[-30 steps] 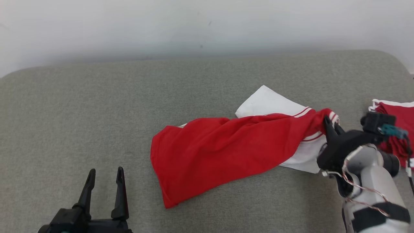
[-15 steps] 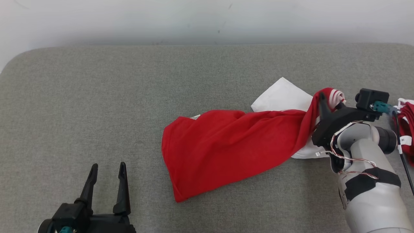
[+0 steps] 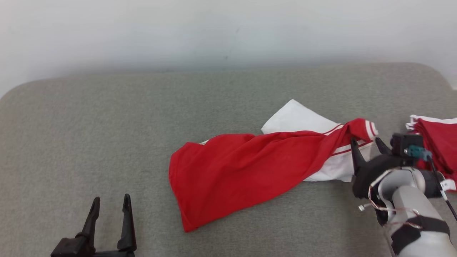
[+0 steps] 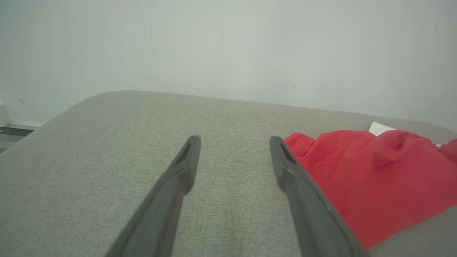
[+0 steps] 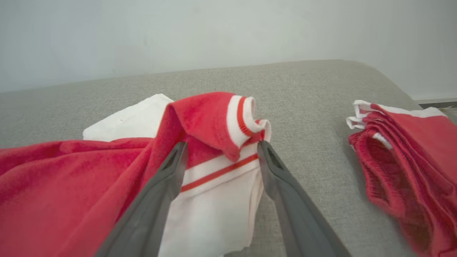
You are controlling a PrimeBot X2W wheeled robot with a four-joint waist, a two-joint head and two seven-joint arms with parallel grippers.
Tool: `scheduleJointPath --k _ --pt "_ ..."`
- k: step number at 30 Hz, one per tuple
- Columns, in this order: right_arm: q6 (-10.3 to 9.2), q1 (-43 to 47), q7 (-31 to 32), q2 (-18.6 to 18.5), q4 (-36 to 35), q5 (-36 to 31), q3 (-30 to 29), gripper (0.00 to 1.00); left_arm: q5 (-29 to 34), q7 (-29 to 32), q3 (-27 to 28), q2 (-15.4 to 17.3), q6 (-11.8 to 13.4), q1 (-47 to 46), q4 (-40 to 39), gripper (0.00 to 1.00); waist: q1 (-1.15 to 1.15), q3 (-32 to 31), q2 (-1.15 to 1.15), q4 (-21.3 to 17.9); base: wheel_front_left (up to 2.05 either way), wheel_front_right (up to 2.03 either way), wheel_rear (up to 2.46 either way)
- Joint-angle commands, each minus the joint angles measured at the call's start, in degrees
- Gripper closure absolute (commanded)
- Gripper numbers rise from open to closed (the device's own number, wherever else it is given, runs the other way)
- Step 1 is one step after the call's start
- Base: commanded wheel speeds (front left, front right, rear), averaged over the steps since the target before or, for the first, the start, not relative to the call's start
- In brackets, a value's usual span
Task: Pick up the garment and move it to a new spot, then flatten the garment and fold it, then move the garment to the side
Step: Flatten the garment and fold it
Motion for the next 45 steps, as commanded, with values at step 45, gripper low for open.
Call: scheduleJointPath --k 45 --pt "-0.15 33.3 -10.0 6.4 -40.6 -5.5 6.0 0.0 -3.0 3.9 -6.5 0.0 -0.2 -2.9 15.7 0.0 0.0 -4.0 0.0 -5.9 0.0 0.0 0.0"
